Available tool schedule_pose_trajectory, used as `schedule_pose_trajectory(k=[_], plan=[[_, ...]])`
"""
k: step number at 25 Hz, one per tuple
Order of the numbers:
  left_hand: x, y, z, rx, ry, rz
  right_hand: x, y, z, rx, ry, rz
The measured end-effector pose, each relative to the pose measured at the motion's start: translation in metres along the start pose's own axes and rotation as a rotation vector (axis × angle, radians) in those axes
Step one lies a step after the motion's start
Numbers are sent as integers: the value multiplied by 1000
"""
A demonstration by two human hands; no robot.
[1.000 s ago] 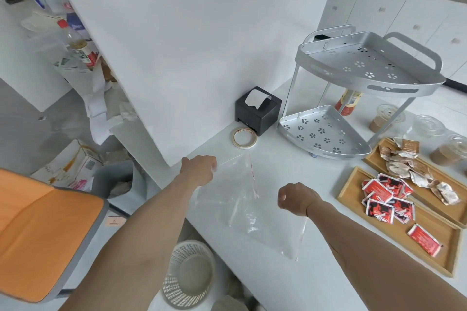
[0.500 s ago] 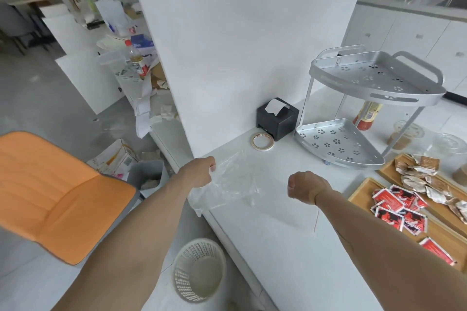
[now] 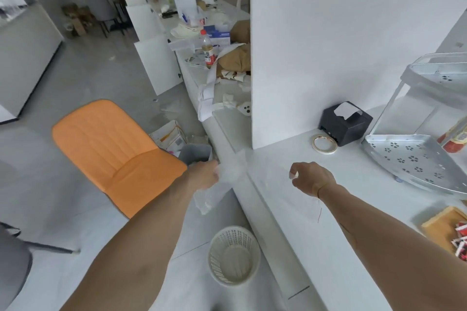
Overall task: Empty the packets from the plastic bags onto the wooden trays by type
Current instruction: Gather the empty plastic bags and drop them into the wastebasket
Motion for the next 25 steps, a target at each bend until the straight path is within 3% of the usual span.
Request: schedule_pose_trajectory(k=[6, 11, 25], plan=[[-29, -77, -26, 102, -53, -70, -60, -90, 4, 94, -60, 29], [-79, -116, -36, 260, -68, -167, -124, -117, 6, 65, -143, 1], [-298, -169, 35, 453, -308, -312, -334, -86, 77, -27, -356, -156]])
Point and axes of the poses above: each hand's wrist, its own z-axis towards the middle knuckle, its own x-axis out of the back of the hand, y = z × x, the point moved 4 cm from there along z, towards the middle knuckle
